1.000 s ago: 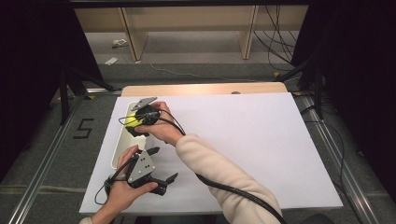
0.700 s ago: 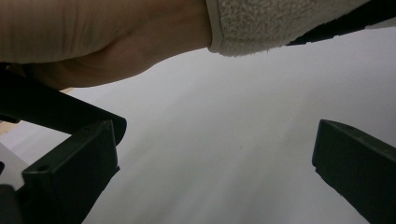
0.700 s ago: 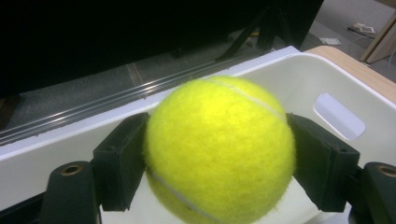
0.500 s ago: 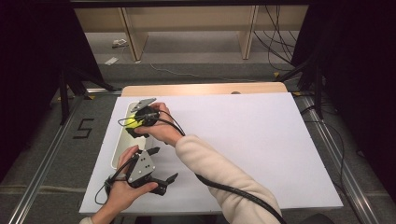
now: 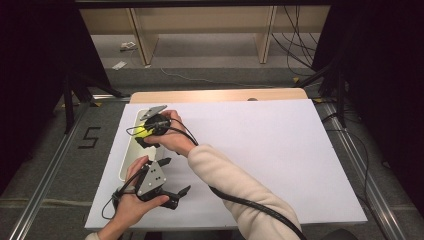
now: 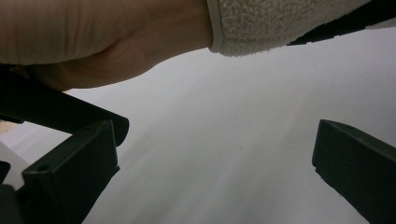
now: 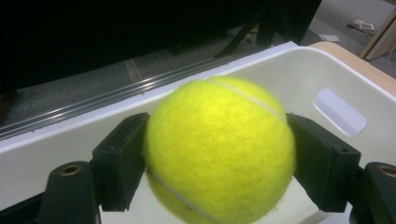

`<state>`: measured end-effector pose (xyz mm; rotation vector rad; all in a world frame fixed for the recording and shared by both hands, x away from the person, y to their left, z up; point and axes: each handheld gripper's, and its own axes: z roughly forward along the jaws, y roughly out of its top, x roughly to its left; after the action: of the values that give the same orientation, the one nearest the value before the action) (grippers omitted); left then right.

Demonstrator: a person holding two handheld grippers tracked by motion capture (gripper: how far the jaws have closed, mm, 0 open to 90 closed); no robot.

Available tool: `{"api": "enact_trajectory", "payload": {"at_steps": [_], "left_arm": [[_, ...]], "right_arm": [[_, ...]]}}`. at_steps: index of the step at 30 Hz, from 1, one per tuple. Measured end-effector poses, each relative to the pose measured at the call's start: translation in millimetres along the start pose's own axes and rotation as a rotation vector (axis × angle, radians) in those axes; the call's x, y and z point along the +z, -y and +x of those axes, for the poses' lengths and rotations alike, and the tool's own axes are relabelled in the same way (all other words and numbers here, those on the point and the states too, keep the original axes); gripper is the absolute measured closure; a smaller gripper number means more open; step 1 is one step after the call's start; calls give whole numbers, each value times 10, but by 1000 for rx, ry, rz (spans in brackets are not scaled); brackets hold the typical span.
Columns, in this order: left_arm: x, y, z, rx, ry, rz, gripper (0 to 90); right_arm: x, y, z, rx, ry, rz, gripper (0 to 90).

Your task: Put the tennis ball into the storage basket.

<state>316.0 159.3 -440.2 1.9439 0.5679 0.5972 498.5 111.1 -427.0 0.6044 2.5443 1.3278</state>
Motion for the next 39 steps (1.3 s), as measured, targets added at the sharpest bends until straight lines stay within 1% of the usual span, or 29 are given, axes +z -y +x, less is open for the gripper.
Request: {"api": "enact_trajectory", "payload": {"at_steps": [5, 8, 11, 12, 22, 33, 39], "left_arm": [[-1, 2, 2, -1, 0, 0, 0], [-1, 1, 2, -1, 0, 0, 0], [0, 2, 1, -1, 1, 0, 0], [-1, 2, 1, -1, 0, 1, 0], [-1, 2, 1, -1, 0, 1, 0], [-3, 5, 3, -3, 0, 2, 0], [-3, 6, 3, -3, 0, 2, 0]], "right_arm": [[-2, -9, -1, 3, 6, 3, 246], [-15, -22, -6, 5, 16, -15, 228], [-40, -52, -7, -4, 29, -26, 213], [-49, -61, -5, 1, 29, -29, 211], [-119, -52, -31, -1, 31, -39, 210], [-281, -49, -57, -5, 32, -58, 208], [-364, -7, -90, -5, 36, -64, 208]]}}
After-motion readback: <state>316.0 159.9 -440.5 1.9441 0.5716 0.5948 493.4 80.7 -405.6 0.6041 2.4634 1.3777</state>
